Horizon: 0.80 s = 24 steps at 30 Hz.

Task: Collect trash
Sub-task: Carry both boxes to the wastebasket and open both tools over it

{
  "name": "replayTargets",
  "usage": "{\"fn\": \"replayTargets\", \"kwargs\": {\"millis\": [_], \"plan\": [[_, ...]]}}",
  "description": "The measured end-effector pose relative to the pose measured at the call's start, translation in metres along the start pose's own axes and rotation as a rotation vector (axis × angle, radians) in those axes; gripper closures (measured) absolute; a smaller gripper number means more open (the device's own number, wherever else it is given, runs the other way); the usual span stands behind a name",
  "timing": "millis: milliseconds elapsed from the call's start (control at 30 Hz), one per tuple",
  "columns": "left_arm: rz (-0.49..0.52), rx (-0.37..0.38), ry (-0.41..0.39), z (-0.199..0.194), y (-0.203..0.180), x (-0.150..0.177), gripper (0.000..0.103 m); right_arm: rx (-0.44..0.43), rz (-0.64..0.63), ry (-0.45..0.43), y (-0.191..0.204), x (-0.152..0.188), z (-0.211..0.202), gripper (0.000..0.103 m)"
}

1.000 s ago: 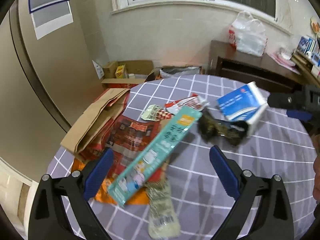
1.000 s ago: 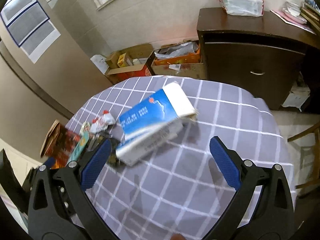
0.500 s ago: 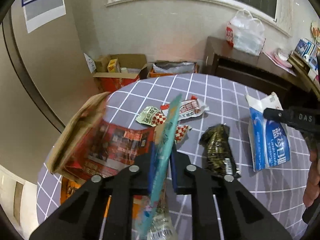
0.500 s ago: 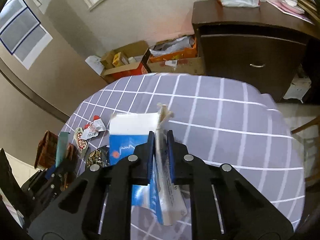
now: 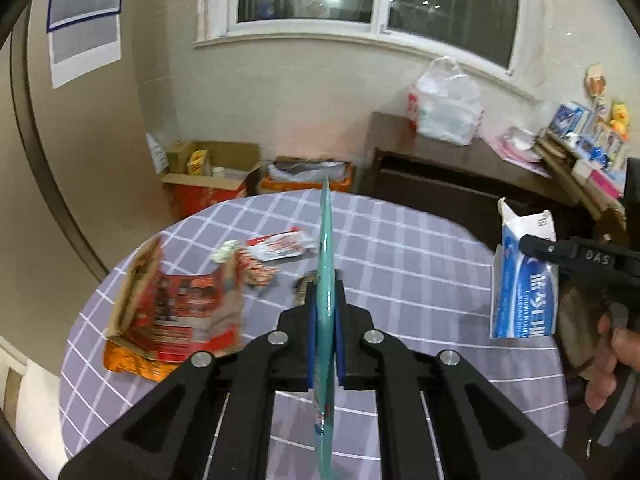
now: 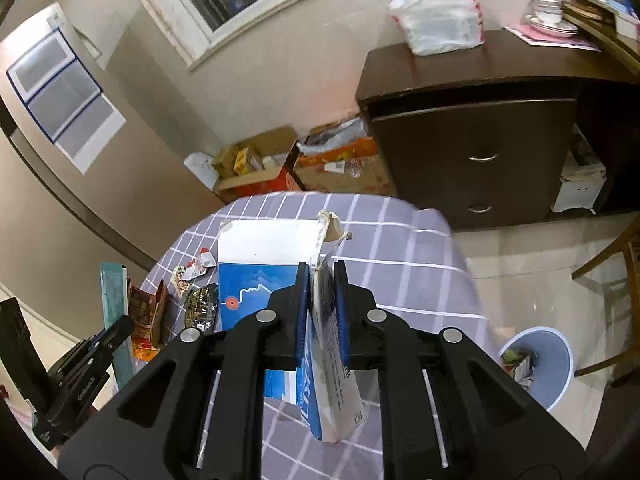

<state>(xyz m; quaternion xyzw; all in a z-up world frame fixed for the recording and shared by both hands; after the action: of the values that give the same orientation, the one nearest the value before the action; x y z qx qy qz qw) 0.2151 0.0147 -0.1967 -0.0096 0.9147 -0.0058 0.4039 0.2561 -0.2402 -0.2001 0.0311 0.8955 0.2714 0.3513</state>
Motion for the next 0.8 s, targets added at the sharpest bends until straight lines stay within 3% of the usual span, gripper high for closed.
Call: {"fn": "replayTargets", "kwargs": {"millis": [167, 400, 600, 800], "plan": [[0.034, 0.076, -0.018, -0.018, -0.047, -0.004, 0.096, 0.01, 0.023, -0.052, -0.026, -0.002, -0.035, 0.09], [0.149, 0.233, -0.008, -0.028, -0.159, 0.001, 0.096, 0.091, 0.104, -0.137, -0.099, 0.002, -0.102, 0.09], [0.232, 0.368, 0.064, -0.014, -0.259, 0.03, 0.096, 0.201, 0.213, -0.175, -0.183, 0.017, -0.147, 0.09], [0.313, 0.45, 0.169, 0.01, -0.343, 0.07, 0.096, 0.296, 0.324, -0.155, -0.26, 0.047, -0.164, 0.09]]}}
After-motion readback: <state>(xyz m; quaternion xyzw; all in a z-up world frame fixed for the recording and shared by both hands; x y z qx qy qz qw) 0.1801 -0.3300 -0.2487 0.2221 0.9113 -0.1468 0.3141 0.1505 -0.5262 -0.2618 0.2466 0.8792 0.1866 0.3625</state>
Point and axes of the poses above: each gripper's, at about its wrist camera, not at the fingertips, and z roughly the way its jaws point, y to its left, x to its underside, the point moved 4 cm from there along z, roughly the way its jaws point, and after that the axes turned 6 degrees about -x, right-handed, at the moved point
